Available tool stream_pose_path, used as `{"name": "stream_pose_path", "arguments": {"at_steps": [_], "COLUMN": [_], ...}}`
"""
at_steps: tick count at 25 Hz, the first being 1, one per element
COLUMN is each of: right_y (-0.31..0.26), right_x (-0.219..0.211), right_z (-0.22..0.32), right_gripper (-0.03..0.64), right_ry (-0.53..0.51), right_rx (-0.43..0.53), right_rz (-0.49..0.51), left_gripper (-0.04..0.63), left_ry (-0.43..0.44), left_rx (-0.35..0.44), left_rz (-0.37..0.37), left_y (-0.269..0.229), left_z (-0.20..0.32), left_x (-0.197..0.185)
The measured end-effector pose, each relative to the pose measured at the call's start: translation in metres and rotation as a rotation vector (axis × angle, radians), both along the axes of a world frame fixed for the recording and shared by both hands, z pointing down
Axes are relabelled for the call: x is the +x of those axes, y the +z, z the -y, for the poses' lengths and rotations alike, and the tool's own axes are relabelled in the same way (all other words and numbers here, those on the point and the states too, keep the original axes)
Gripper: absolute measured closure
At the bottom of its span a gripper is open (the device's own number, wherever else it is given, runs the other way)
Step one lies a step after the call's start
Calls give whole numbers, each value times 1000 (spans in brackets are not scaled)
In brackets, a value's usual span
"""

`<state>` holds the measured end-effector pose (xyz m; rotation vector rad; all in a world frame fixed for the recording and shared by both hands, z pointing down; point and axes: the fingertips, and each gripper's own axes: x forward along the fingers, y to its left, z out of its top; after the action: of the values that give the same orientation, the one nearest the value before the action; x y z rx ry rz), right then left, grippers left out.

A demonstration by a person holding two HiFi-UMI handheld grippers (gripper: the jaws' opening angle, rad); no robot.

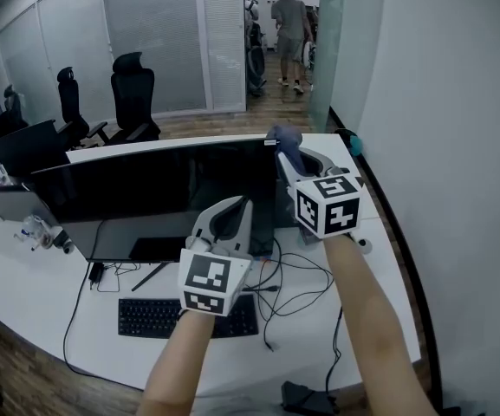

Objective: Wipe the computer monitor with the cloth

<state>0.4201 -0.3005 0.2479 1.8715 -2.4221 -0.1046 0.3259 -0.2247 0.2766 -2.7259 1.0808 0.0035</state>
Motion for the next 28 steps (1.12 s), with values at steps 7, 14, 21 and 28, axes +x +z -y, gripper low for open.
{"name": "stream_pose_path", "arguments": {"at_steps": [7,14,21,28], "right_y": [9,17,29,39], "right_x": [-1,-1,0,-1], "right_z": [-2,-3,-5,-7], "right_gripper": [549,549,549,549], "right_ry": [3,9,14,17], "right_rx": [-11,-25,-47,-61], "right_rz": [6,8,11,20], "left_gripper": [589,589,589,589], "left_ry": [6,11,16,18], "left_rx": [-11,-18,-24,-32], "left_rz": [1,5,15,19], "left_y": [6,12,14,21], "left_z": [0,-2,-2,-4], "left_x": [0,0,0,-1]}}
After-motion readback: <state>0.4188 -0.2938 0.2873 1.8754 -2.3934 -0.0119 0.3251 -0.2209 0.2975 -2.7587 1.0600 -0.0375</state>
